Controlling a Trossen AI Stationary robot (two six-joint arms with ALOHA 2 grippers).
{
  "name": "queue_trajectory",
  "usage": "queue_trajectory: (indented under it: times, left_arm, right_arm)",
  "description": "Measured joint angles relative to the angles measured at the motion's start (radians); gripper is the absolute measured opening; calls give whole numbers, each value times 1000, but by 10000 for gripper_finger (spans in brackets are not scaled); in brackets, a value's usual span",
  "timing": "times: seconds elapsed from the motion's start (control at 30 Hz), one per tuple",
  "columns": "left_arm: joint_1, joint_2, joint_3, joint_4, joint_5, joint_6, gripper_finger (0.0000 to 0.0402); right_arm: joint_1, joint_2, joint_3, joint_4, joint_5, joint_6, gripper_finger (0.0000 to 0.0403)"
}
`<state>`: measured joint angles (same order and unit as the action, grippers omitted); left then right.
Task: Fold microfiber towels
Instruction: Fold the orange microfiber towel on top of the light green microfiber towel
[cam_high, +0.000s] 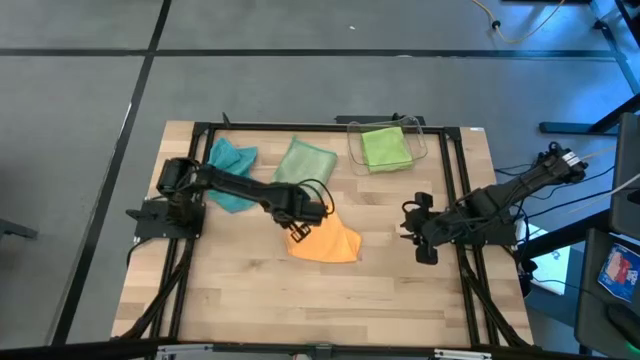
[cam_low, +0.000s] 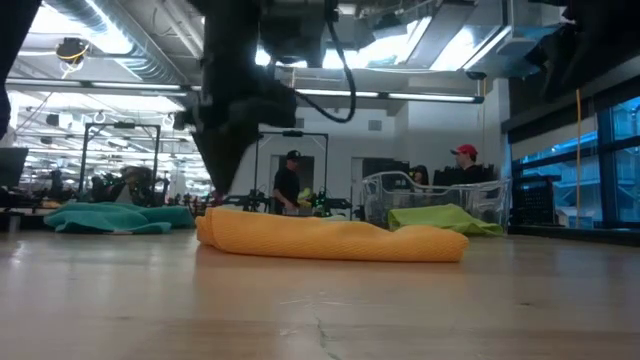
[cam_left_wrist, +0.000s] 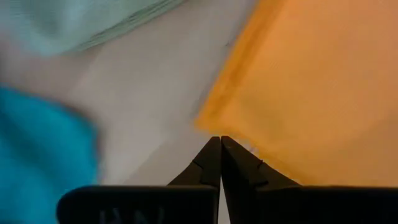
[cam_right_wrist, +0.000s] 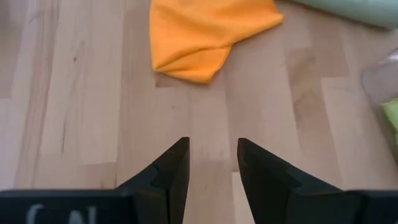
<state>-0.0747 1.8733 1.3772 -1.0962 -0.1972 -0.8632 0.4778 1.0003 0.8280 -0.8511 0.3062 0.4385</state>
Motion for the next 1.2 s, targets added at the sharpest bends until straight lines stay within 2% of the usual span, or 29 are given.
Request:
queue_trajectory:
  times: [0.13,0.23,0.33,0.47,0.6,0.77,1.03,1.2]
  left_arm:
    - [12,-7,-103,206,116,2,14]
    - [11,-7,-124,260,86,-23,24]
    - [12,-12,-117,238,58,-62,33]
    - [12,-25,-90,246,64,-16,37]
    - [7,-23,-80,263,84,-79,35]
    - [12,-23,-82,199,88,-123,57]
    - [12,-23,-81,141,99,-156,121]
    - [23,-23,-81,2,81,-113,164]
  right_arm:
    - [0,13,0,-14,-48,-2,138]
    - [0,17,0,-15,-55,-20,138]
    - [0,18,0,-9,-56,-29,138]
    - [0,21,0,-6,-56,-29,138]
    - [0,21,0,-6,-56,-30,138]
    - [0,21,0,-6,-56,-32,138]
    - [0,21,0,-7,-56,-51,138]
    - [0,21,0,-7,-56,-51,138]
